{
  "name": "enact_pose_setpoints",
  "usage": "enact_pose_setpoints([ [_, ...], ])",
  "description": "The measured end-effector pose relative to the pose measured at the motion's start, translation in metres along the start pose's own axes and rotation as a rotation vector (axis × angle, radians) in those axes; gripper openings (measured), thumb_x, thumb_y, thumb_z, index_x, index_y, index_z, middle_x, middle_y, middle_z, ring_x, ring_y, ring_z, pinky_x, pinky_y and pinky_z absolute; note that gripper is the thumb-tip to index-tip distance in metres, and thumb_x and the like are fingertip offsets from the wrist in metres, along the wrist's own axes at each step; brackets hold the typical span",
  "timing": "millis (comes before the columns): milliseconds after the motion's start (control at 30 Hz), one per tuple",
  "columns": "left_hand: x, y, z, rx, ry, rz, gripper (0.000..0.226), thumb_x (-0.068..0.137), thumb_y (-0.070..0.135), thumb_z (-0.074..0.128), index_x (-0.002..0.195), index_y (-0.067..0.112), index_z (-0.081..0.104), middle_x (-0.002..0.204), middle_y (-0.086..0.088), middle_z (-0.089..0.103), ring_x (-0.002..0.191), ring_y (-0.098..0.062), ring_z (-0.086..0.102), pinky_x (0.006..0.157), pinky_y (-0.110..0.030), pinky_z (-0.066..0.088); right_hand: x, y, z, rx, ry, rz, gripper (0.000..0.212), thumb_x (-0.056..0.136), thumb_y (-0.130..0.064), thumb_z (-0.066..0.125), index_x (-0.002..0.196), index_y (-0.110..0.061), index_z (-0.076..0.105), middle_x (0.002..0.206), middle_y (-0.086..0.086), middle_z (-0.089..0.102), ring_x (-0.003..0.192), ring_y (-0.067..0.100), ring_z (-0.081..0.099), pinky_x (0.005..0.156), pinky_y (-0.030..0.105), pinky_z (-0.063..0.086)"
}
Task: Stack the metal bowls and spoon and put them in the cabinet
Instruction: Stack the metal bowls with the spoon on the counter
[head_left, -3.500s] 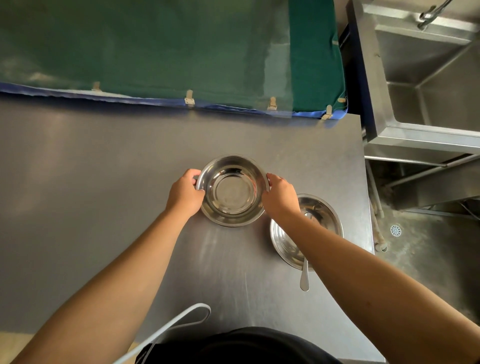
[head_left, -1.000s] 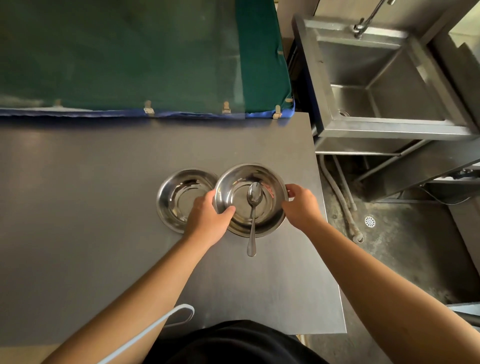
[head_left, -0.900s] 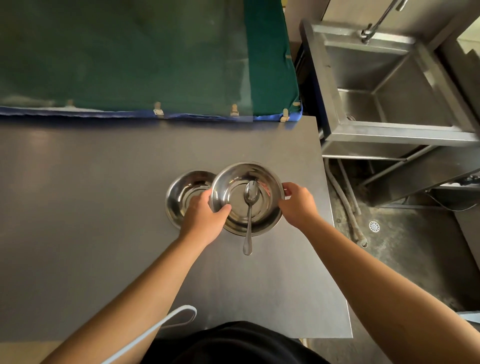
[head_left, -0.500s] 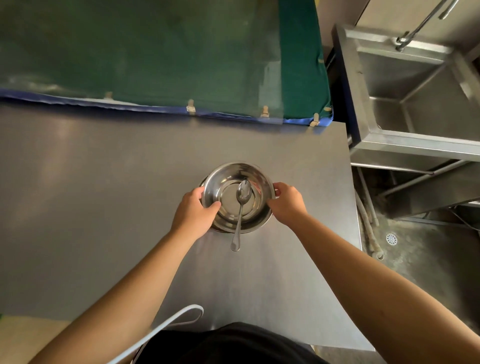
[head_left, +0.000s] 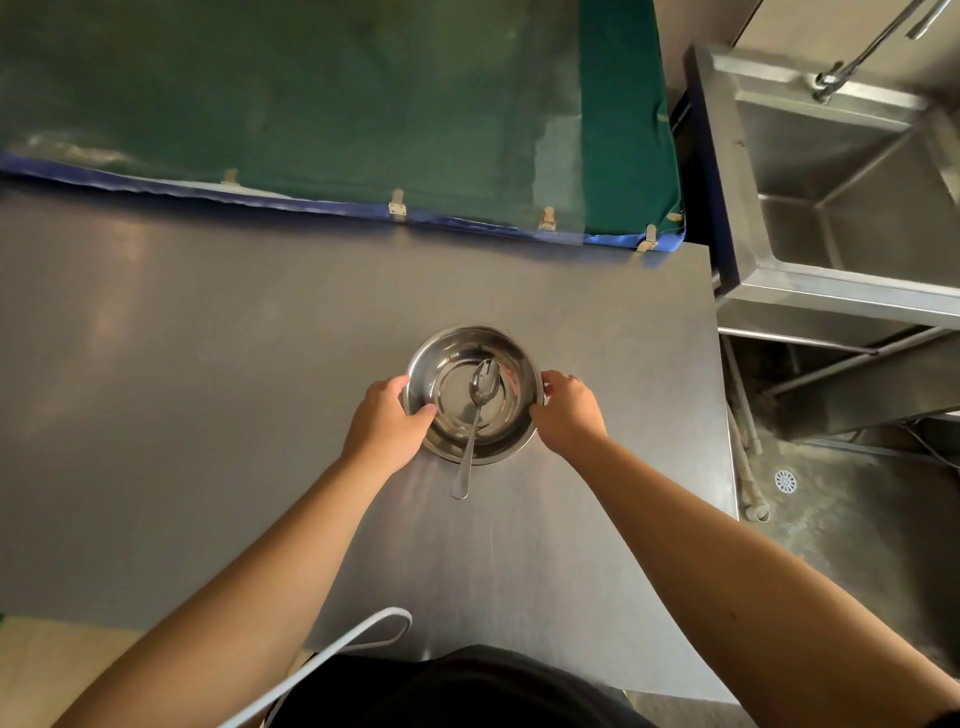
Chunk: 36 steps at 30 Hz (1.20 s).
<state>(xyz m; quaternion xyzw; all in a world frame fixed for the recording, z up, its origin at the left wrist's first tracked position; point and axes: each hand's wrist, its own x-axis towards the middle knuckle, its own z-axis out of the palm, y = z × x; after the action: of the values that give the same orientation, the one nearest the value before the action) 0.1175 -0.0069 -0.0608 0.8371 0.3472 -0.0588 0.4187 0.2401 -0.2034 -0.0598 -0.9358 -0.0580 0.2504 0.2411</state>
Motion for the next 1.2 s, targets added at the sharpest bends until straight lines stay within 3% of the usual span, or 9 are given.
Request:
enact_pose_setpoints([
  [167, 0.005, -0.002, 0.002, 0.013, -0.030, -0.010, 0.050, 0.085, 0.037, 0.065, 0.133, 0.024, 0.057, 0.127, 0.000, 0.060, 0.103, -0.023, 0.063, 0.089, -0.037, 0.052, 0.003, 0.003, 0.006, -0.017, -0.003, 0.013, 0.035, 0.089, -0.003, 0.058, 0.123, -0.011, 0.065, 0.125, 0.012, 0.057, 0.089, 0.025, 0.055, 0.075, 0.029, 0.045],
  [367, 0.007, -0.004, 0.002, 0.036, -0.054, -0.009, 0.059, 0.086, 0.037, 0.066, 0.141, 0.022, 0.051, 0.136, -0.003, 0.056, 0.111, -0.025, 0.062, 0.097, -0.042, 0.051, 0.005, 0.002, 0.008, 0.004, -0.001, 0.011, 0.052, 0.089, -0.001, 0.054, 0.140, -0.015, 0.056, 0.134, 0.012, 0.057, 0.113, 0.031, 0.061, 0.087, 0.033, 0.050],
  [533, 0.011, -0.005, 0.001, 0.135, -0.042, 0.066, 0.060, 0.089, 0.033, 0.066, 0.144, 0.019, 0.047, 0.139, -0.006, 0.051, 0.122, -0.027, 0.055, 0.099, -0.041, 0.047, 0.005, 0.002, 0.007, 0.011, -0.007, 0.001, 0.055, 0.089, -0.003, 0.056, 0.142, -0.018, 0.053, 0.137, 0.009, 0.054, 0.114, 0.029, 0.061, 0.081, 0.030, 0.050],
  [700, 0.021, 0.000, -0.002, 0.192, -0.036, 0.120, 0.061, 0.090, 0.032, 0.065, 0.145, 0.018, 0.045, 0.141, -0.009, 0.050, 0.127, -0.030, 0.050, 0.100, -0.040, 0.044, 0.007, 0.000, 0.005, 0.005, 0.001, -0.041, 0.052, 0.092, -0.007, 0.056, 0.142, -0.019, 0.052, 0.138, 0.009, 0.054, 0.112, 0.030, 0.062, 0.092, 0.042, 0.057],
  [1033, 0.046, 0.001, -0.001, 0.078, -0.086, -0.043, 0.063, 0.092, 0.025, 0.063, 0.150, 0.015, 0.041, 0.148, -0.010, 0.049, 0.131, -0.028, 0.050, 0.104, -0.036, 0.039, 0.015, 0.005, 0.002, 0.138, -0.005, 0.060, 0.058, 0.093, -0.009, 0.063, 0.148, -0.019, 0.046, 0.143, 0.009, 0.053, 0.116, 0.027, 0.061, 0.078, 0.030, 0.053],
  [1100, 0.049, 0.000, 0.000, -0.002, -0.094, -0.087, 0.055, 0.091, 0.020, 0.063, 0.144, 0.014, 0.049, 0.141, -0.008, 0.057, 0.123, -0.026, 0.056, 0.095, -0.029, 0.042, 0.015, 0.006, 0.003, 0.177, -0.020, 0.095, 0.058, 0.093, -0.008, 0.064, 0.148, -0.017, 0.046, 0.142, 0.010, 0.056, 0.120, 0.028, 0.060, 0.077, 0.028, 0.051],
  [1200, 0.052, -0.002, 0.000, -0.077, -0.083, -0.097, 0.035, 0.087, 0.011, 0.062, 0.122, 0.016, 0.066, 0.107, 0.001, 0.071, 0.093, -0.019, 0.061, 0.076, -0.026, 0.044, 0.014, 0.007, 0.005, 0.235, -0.051, 0.146, 0.055, 0.092, -0.006, 0.063, 0.145, -0.014, 0.050, 0.132, 0.011, 0.064, 0.108, 0.027, 0.065, 0.070, 0.026, 0.052],
])
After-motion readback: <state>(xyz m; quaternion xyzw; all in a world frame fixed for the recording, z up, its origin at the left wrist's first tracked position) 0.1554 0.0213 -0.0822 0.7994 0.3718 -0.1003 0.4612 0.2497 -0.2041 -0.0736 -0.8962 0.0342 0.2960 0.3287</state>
